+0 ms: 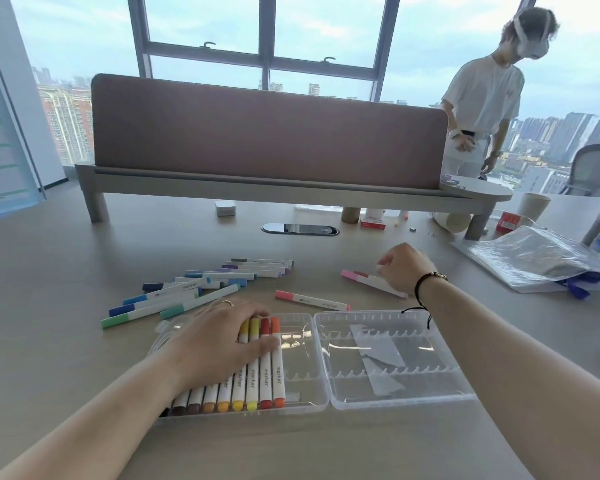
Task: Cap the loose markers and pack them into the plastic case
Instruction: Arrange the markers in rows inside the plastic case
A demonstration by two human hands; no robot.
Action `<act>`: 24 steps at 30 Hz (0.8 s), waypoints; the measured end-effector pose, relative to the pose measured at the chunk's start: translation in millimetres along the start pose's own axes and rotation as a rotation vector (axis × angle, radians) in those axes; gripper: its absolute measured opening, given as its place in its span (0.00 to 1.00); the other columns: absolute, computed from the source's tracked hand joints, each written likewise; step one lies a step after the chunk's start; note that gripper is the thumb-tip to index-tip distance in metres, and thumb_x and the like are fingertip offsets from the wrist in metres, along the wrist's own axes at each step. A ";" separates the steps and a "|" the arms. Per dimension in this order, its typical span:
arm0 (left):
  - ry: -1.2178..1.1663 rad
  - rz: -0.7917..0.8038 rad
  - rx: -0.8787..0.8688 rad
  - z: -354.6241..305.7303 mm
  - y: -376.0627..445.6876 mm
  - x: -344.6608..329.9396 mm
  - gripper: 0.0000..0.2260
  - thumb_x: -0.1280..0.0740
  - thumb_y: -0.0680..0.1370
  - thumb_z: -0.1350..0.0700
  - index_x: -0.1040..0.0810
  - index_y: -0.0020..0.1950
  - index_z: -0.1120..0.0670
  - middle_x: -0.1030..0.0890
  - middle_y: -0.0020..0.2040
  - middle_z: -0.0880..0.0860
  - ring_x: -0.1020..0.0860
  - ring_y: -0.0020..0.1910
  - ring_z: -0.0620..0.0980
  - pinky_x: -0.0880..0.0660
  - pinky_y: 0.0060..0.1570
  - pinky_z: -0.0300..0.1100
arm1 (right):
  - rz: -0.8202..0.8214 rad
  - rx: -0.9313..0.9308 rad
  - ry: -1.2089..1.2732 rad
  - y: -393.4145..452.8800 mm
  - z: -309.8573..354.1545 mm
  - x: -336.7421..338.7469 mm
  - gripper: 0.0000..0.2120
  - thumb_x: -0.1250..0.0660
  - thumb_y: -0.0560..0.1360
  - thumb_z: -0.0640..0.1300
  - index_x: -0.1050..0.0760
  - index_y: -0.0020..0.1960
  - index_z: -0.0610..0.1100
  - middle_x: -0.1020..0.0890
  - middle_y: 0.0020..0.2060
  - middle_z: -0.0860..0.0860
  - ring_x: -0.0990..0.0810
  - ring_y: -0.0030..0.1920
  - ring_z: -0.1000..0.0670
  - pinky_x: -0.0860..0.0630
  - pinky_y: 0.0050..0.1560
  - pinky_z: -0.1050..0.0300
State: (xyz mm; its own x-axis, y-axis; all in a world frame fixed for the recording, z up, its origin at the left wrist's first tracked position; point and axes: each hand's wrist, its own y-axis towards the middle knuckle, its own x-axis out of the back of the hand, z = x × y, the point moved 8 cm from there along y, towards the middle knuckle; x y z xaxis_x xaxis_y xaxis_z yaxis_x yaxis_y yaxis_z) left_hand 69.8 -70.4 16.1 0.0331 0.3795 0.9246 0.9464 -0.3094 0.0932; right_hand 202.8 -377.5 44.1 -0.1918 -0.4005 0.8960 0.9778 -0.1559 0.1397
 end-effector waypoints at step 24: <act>0.035 0.008 0.019 1.1 0.7 -1.8 0.25 0.42 0.75 0.29 0.33 0.69 0.36 0.29 0.52 0.33 0.29 0.48 0.31 0.34 0.41 0.29 | 0.312 -0.007 1.014 -105.0 85.4 -27.8 0.10 0.29 0.76 0.39 0.21 0.56 0.42 0.15 0.40 0.46 0.23 0.34 0.53 0.29 0.29 0.60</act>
State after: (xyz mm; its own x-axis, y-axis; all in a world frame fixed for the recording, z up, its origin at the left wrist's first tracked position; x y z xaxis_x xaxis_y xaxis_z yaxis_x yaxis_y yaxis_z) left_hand 70.8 -70.4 14.1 0.0292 0.3460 0.9378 0.9520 -0.2956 0.0795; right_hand 112.6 -272.9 40.6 0.0839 -0.9892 0.1203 0.9960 0.0795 -0.0409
